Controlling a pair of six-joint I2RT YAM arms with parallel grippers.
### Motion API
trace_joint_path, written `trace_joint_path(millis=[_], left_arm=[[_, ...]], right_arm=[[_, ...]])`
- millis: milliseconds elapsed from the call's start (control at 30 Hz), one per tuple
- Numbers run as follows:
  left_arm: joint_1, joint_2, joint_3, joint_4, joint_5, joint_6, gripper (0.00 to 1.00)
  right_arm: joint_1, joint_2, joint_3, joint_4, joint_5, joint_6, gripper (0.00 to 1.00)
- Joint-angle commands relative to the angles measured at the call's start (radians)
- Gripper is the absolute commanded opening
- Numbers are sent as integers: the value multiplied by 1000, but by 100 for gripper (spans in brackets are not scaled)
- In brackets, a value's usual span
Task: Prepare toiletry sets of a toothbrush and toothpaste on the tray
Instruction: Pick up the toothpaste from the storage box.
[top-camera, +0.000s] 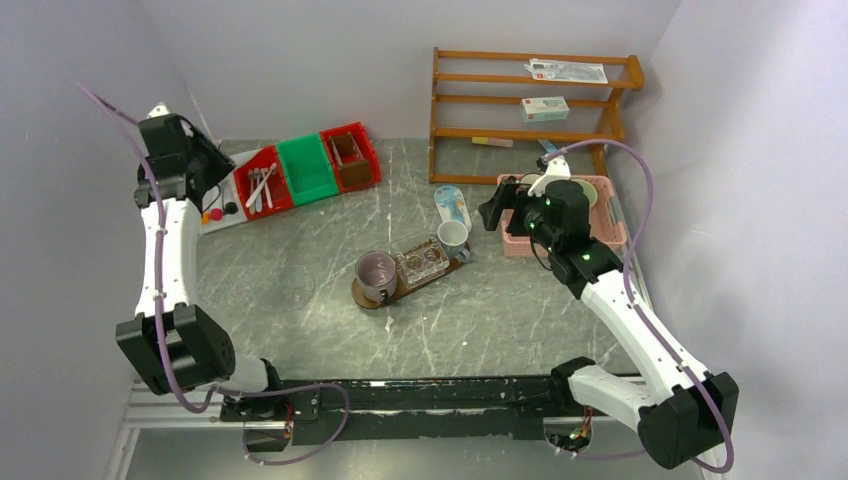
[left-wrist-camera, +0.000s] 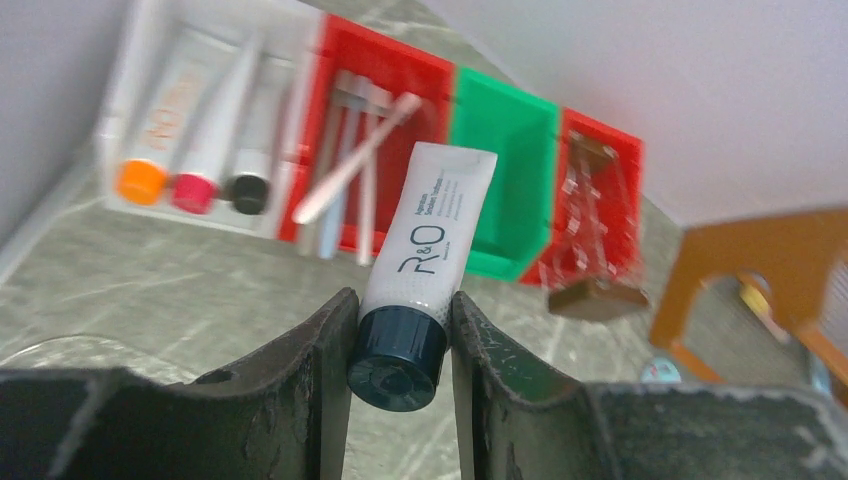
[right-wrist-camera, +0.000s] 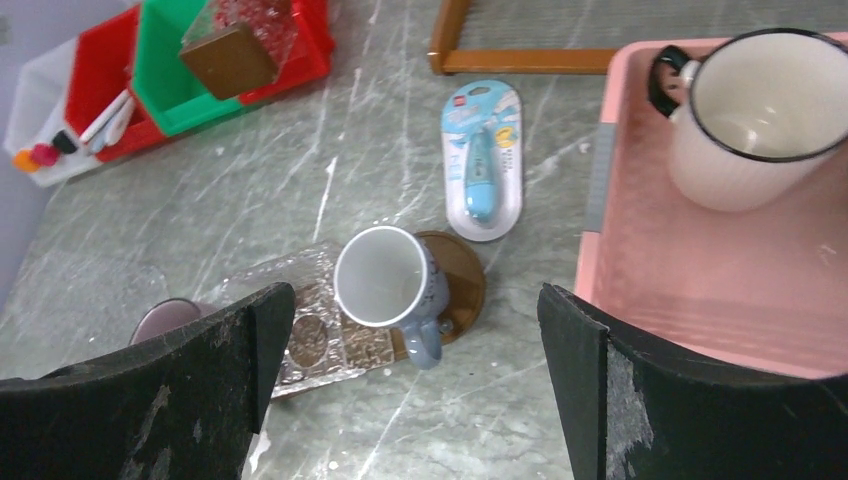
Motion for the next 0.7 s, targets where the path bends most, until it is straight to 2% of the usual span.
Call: trace_joint_path(millis=[0,367,667], left_arm=[[-91,-55,-27,69,159,5,5],[-348,-144,-140,204,342,115,5],[-448,-251,-335,482,442,145,5]], right_arm=[[7,27,23,61,-141,10,96],[17,128,95,76,-256,137,96],[21,231,134,131,-340,319,96]])
